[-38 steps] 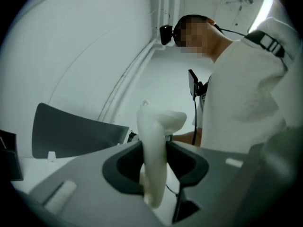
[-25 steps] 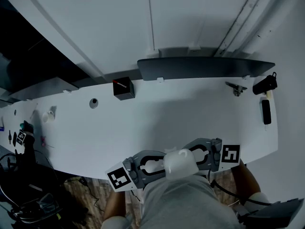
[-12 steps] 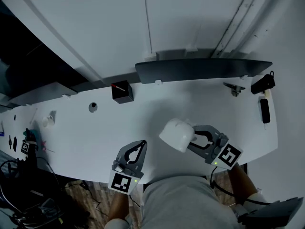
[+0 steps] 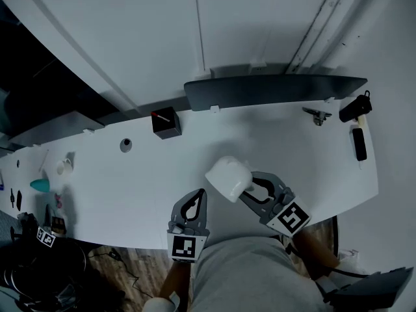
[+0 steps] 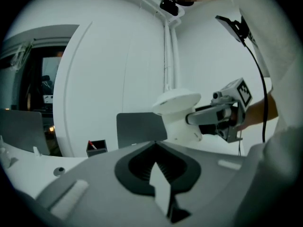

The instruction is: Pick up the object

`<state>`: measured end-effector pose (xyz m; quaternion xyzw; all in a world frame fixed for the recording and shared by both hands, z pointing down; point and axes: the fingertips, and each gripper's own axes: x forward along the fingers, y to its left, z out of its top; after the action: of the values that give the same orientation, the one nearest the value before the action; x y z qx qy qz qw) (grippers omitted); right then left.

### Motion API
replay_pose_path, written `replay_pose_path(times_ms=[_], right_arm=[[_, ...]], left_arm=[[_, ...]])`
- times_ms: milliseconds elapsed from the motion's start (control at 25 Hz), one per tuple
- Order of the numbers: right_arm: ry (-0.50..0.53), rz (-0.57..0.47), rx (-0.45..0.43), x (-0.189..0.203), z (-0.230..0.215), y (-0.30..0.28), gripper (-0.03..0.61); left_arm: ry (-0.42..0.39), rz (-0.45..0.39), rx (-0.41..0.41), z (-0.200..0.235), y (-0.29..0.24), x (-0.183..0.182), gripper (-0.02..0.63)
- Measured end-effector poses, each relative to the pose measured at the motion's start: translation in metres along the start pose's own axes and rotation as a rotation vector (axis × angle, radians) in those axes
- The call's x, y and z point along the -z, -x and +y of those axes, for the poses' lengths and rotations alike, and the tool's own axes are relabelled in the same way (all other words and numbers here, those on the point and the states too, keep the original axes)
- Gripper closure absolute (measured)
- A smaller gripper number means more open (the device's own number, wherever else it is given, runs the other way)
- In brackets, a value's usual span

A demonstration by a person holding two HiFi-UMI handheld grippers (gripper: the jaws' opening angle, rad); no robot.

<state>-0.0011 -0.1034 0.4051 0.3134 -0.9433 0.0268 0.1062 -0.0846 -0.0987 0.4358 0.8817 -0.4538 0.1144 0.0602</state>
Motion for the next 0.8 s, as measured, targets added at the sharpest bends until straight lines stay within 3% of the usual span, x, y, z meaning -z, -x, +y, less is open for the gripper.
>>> replay_pose_path(times_ms=[360,560,800], right_arm=[[0.015,0.049,0.157,0.001,0.019,-0.011,0.445],[-0.007,-0.032,0.249,-0.017,0.031,-0.001,0.445],[-0.015,-0.089,0.263,-0.028,0.043,0.007,0.445]], left_arm=[[0.013,-0.037,-0.007,0.009,0.006,-0.003,0.614],[-0.017,-0.111,0.000,-0.005,0.009,-0.022,0.614],[0.009,-0.130,-0.036,-0.012,0.020,-0.026,0.614]])
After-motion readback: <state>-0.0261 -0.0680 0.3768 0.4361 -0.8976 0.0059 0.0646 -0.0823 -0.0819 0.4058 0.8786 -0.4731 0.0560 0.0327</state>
